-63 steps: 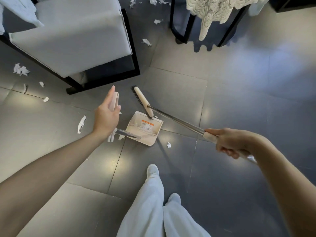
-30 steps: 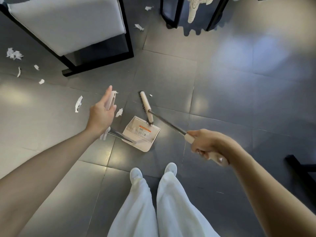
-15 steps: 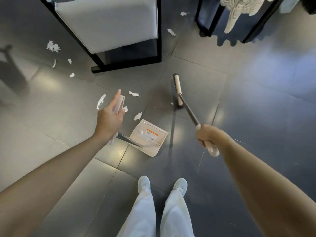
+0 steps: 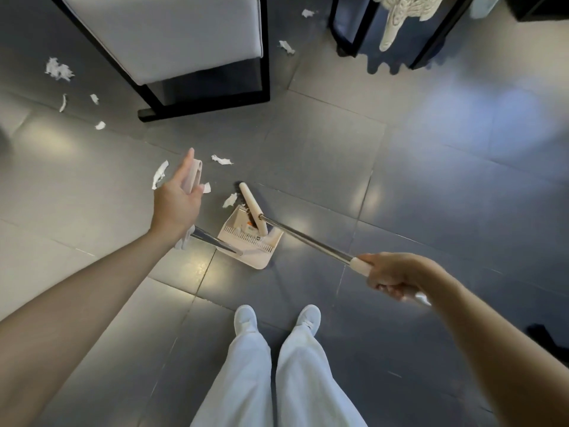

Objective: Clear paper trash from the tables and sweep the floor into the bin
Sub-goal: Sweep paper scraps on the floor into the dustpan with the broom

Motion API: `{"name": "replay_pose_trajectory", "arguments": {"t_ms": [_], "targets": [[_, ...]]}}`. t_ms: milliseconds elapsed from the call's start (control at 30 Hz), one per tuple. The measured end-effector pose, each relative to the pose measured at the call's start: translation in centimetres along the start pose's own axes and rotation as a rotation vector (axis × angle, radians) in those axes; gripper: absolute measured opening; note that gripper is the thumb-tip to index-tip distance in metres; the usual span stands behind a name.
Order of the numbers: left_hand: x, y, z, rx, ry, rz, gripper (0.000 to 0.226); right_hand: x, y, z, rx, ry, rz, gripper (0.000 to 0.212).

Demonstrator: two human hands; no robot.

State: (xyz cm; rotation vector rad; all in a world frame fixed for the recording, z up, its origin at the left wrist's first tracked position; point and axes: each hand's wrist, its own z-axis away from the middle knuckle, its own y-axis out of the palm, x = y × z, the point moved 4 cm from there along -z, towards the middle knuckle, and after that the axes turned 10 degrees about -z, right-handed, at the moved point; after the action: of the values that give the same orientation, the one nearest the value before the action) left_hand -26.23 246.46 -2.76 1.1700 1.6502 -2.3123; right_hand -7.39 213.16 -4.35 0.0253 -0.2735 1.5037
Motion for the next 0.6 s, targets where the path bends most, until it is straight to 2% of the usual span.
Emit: {"name": "replay_pose_trajectory", "arguments": {"t_ms": [167, 300, 433, 600], "targets": [[0.6, -0.6, 1.3, 0.001, -0.035, 0.049, 0.061, 0.3, -2.0, 2.7, -0.049, -0.034, -0.052, 0.060], [1.8, -1.8, 2.7, -0.030, -0.032, 0.047, 0.061, 2.6, -3.0, 3.1, -0.160, -0.082, -0.072, 0.074], [4.9, -4.3, 4.4, -0.091, -0.039, 0.037, 0.061, 6.6, -2.6, 2.2, -0.242, -0.167, -0.013, 0.058], [9.4, -7.5, 6.7, -0.102, -0.153, 0.087, 0.063, 13.7, 0.1, -0.5, -0.370, -0.190, 0.356, 0.040]]}}
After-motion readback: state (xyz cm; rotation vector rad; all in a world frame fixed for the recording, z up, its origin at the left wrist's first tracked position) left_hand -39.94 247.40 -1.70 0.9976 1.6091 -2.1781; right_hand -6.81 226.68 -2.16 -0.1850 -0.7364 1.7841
